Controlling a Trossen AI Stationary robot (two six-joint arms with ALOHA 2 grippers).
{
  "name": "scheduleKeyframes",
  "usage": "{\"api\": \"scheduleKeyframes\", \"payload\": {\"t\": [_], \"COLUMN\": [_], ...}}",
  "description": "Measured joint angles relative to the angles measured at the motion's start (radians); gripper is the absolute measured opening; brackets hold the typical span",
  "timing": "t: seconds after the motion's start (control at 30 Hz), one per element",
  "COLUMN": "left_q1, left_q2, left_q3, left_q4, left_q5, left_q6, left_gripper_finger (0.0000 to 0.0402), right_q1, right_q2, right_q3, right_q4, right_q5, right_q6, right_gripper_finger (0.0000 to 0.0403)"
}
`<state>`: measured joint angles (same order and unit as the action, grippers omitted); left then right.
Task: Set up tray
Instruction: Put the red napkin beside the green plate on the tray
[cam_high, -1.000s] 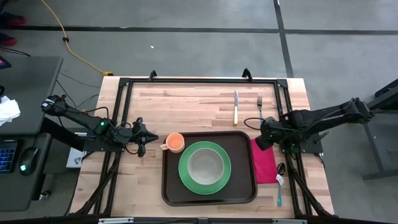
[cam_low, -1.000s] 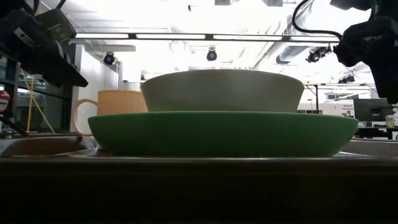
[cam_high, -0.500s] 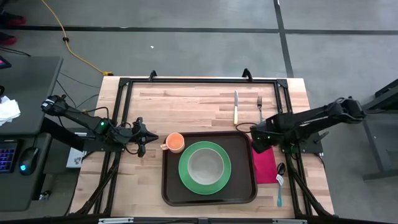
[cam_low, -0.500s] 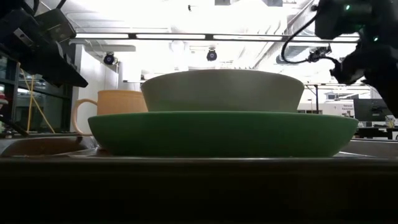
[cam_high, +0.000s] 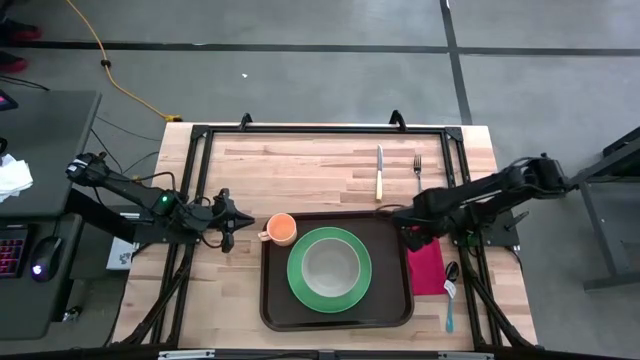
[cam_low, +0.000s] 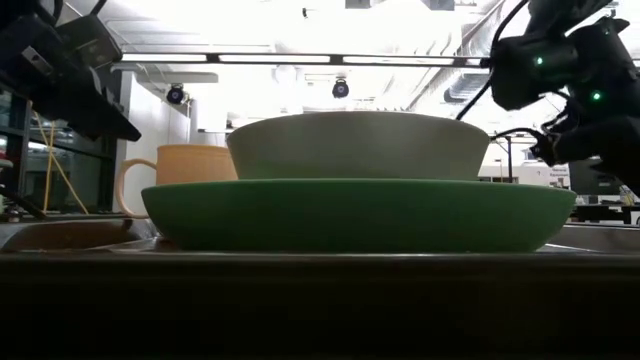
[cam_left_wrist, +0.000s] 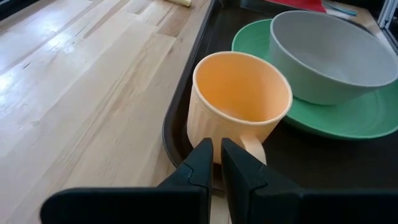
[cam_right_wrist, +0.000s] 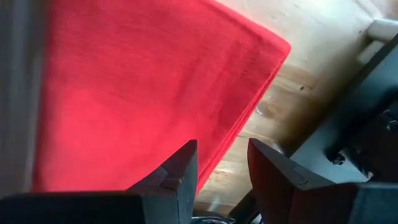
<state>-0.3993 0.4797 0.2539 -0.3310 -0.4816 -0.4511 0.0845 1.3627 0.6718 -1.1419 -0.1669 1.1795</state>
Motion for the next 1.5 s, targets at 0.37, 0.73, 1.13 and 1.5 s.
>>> {"api": "scheduleKeyframes", "payload": {"t": [0.37, 0.73, 1.13, 1.5], "left_q1": [0.000, 0.000, 0.000, 0.000], "left_q2": [0.000, 0.000, 0.000, 0.000], "left_q3": [0.000, 0.000, 0.000, 0.000], "left_q4": [-0.014, -0.016, -0.016, -0.016], "left_q5": [0.003, 0.014, 0.015, 0.015], "left_q6": [-0.001, -0.025, -0.028, -0.027], "left_gripper_finger": [0.0062, 0.0062, 0.0062, 0.0062], "right_q1": [0.000, -0.070, -0.124, -0.124], "right_q2": [0.087, 0.080, 0.084, 0.084], "right_q3": [-0.061, -0.154, -0.162, -0.162], "right_q4": [0.072, 0.192, 0.197, 0.207], "right_q5": [-0.052, -0.121, -0.130, -0.122], "right_q6": [-0.018, -0.018, -0.065, -0.062], "right_gripper_finger": [0.0119, 0.0119, 0.0118, 0.0058]}}
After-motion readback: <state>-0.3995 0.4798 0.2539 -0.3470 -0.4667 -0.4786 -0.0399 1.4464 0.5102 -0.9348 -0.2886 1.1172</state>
